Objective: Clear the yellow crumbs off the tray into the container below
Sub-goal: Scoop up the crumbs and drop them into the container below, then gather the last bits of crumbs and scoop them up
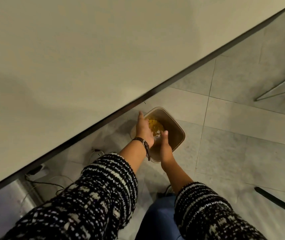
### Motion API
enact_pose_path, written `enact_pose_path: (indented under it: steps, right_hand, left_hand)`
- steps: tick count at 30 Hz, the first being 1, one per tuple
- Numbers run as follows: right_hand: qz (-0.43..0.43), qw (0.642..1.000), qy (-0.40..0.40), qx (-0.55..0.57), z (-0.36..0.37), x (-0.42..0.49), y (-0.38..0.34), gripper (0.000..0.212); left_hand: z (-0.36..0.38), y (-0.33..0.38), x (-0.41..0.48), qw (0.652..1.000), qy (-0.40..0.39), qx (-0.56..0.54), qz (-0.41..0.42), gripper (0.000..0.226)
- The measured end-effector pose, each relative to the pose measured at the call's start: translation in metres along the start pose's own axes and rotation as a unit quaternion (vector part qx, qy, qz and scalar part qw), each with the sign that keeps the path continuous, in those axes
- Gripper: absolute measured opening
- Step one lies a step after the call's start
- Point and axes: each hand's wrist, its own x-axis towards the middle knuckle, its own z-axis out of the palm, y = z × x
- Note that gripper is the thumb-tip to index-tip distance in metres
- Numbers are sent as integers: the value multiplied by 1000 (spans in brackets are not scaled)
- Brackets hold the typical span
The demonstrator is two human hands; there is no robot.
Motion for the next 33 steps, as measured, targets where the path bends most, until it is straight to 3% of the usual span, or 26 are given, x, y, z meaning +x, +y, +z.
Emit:
enact_pose_path:
  steps: [2,4,5,7,9,11,12,15,18,20,22,23,26,28,30,31,33]
  right_hand:
    - [-12,990,-9,141,0,-1,-3,74]
    - [-67,982,-25,174,5,-7,-12,69]
    - [-107,984,-31,137,9,-14,-16,63]
    - [-130,990,-40,-45,12,-20,-12,52]
    - [-27,984,-16,-177,0,-21,-3,69]
    - [45,993,38,-99,-18,-38,-8,89]
    - [36,999,40,0,-23,-55,-20,81]
    - [12,974,-75,213,-22,-120,-70,70]
    - [-70,953,-144,258,-15,-209,-118,72]
    - [-198,949,-154,189,-18,-275,-144,69]
    - [-328,933,-148,17,-19,-336,-161,75]
    - [-397,903,-144,-81,-17,-362,-165,73]
    - [-567,758,-168,-276,-2,-413,-160,47]
    - [-582,701,-189,-366,14,-433,-159,49]
    - [-567,647,-181,-476,34,-441,-159,55]
    - [-548,638,-175,-511,45,-442,-162,56]
    - [-510,655,-165,-532,74,-439,-168,60]
  left_hand:
    - [2,-5,-3,998,16,56,4,69]
    - [1,-15,0,999,7,49,0,70]
    - [-2,-18,-2,999,4,36,-4,70]
    - [-5,-15,-6,1000,-5,5,-13,71]
    - [-5,-8,-16,999,-49,-22,-3,78]
    - [-3,-2,-36,997,-59,24,45,81]
    - [-1,-2,-51,997,-41,33,54,76]
    - [10,-9,-115,997,-37,53,41,57]
    - [19,-22,-183,992,-114,34,37,53]
    - [20,-18,-233,990,-93,89,54,48]
    - [16,-10,-285,991,-73,91,63,48]
    - [13,-5,-311,992,-80,65,75,47]
    - [-10,11,-402,980,-111,25,161,46]
    - [-27,32,-442,966,-175,-29,188,61]
    - [-52,61,-475,961,-176,-140,162,62]
    - [-71,74,-488,949,-184,-194,165,57]
    - [-116,95,-513,928,-174,-242,222,50]
